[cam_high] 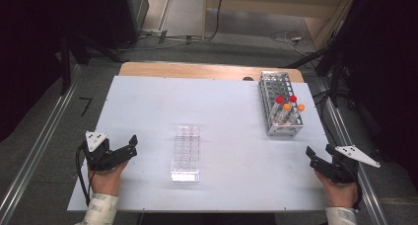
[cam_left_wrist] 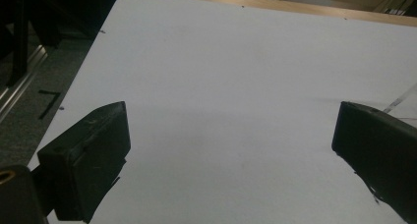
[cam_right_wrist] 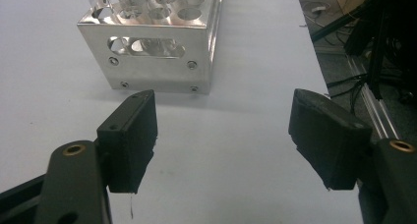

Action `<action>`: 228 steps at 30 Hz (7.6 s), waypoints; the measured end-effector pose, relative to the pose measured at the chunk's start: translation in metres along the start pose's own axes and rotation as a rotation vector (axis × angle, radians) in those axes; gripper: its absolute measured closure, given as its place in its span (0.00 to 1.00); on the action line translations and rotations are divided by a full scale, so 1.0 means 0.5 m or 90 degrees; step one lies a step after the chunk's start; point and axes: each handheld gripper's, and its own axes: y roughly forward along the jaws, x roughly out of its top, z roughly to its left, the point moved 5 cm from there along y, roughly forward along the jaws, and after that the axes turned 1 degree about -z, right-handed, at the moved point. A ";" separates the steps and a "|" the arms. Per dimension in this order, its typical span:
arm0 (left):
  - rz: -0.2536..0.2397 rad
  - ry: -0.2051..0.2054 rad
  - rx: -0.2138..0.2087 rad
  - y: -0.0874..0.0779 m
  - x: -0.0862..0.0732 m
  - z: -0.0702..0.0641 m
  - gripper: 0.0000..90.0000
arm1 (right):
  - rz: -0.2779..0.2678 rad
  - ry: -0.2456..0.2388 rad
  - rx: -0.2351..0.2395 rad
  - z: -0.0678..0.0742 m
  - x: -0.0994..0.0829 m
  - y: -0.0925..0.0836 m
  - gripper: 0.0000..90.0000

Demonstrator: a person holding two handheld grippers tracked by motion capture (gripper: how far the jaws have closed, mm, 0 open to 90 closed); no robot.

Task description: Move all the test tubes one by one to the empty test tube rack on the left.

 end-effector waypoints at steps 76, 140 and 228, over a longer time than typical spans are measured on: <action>-0.012 0.014 -0.006 0.002 -0.004 -0.013 0.02 | -0.032 -0.061 0.034 0.085 0.116 0.125 0.62; -0.004 0.024 -0.088 -0.006 0.032 -0.082 0.03 | -0.104 -0.067 0.091 0.157 0.182 0.027 0.82; -0.002 0.151 -0.358 0.014 0.125 -0.375 0.32 | -0.056 -0.200 0.318 0.510 0.158 0.072 0.82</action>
